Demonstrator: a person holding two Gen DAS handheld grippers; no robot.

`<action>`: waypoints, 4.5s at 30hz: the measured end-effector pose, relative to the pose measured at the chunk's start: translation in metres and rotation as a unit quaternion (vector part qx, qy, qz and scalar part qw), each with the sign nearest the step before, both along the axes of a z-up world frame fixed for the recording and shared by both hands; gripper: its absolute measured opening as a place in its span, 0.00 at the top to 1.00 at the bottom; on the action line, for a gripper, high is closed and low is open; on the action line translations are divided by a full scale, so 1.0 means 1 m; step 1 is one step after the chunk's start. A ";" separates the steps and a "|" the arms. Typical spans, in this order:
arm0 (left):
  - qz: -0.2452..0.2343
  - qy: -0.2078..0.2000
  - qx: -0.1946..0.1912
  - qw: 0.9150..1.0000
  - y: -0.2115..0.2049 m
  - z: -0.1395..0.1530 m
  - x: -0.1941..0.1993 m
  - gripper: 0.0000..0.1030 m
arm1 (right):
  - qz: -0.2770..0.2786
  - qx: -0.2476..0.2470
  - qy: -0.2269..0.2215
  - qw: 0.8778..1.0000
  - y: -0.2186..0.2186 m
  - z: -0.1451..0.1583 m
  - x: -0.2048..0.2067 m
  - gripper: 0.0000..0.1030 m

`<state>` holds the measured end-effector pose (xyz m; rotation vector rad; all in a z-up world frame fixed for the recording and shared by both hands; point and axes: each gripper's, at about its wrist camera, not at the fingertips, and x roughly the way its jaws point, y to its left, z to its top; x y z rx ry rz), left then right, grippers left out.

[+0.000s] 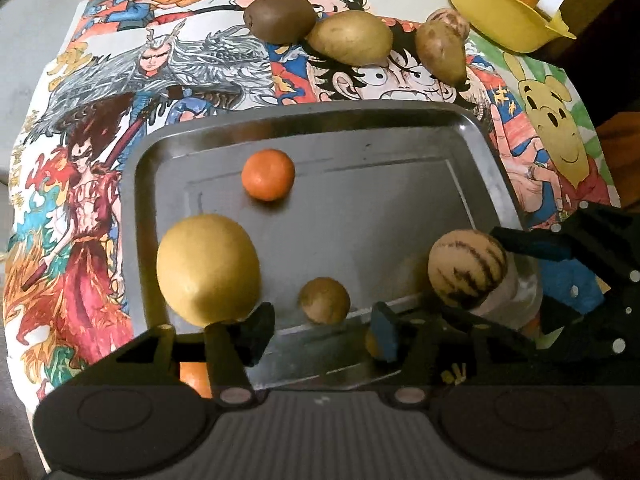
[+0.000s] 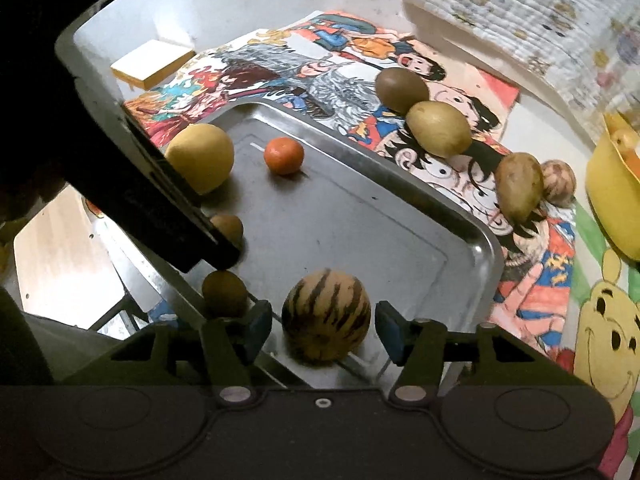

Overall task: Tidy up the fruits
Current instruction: 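Carry both fruits onto the metal tray and open both tools, then lift both open tools from the tray back toward the fruit pile, then grasp a yellow-green pear with the right tool while the left tool grasps a brown kiwi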

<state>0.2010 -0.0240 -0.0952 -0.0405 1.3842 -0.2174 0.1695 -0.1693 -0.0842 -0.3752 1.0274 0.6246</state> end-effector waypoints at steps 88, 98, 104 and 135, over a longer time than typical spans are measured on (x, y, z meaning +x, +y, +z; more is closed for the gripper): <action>-0.131 -0.180 0.157 0.962 0.006 0.082 0.107 0.01 | -0.102 0.022 -0.108 0.989 -0.038 0.039 0.070 0.01; -0.364 -0.206 0.241 0.876 -0.020 0.033 0.136 0.01 | 0.011 -0.046 -0.110 0.993 0.001 0.021 0.094 0.01; -0.431 -0.224 0.231 0.843 -0.025 0.013 0.151 0.01 | 0.027 -0.078 -0.097 0.992 0.005 0.010 0.126 0.08; -0.606 -0.201 0.171 0.751 -0.034 -0.032 0.181 0.27 | 0.198 -0.168 -0.077 0.963 0.041 -0.021 0.192 0.30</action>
